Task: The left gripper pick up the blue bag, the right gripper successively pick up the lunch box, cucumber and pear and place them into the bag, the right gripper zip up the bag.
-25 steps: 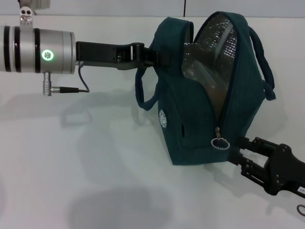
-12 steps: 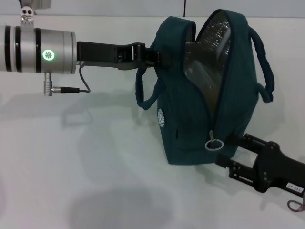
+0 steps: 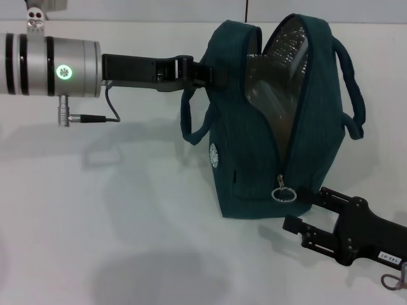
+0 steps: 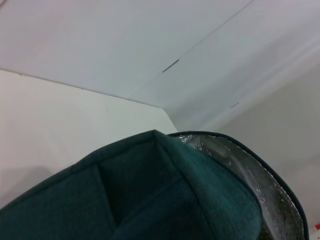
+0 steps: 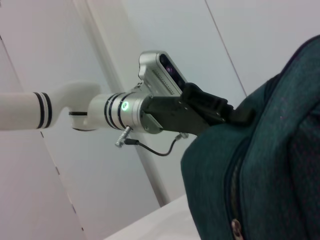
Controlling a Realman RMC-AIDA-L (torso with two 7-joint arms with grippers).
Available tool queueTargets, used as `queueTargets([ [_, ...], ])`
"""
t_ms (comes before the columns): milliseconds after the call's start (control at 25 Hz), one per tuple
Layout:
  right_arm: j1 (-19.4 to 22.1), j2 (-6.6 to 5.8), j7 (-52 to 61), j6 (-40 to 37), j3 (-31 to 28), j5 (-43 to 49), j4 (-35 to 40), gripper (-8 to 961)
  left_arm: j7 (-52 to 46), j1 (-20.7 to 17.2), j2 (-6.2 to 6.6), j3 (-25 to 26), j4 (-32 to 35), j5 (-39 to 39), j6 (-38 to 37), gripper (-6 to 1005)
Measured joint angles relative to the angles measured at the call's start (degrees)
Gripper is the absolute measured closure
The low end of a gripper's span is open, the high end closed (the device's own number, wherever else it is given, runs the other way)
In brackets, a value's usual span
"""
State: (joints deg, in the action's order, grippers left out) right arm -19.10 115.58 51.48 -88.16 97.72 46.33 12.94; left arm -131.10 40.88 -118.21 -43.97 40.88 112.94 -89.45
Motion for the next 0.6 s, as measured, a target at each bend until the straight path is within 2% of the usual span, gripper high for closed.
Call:
queueTargets([
  [600, -1.35, 0.18, 0.51, 2.03, 2.88, -0.22, 1.18, 305, 0.05, -0.14, 0.01, -0.16, -0.1, -0.01, 0.07, 958],
])
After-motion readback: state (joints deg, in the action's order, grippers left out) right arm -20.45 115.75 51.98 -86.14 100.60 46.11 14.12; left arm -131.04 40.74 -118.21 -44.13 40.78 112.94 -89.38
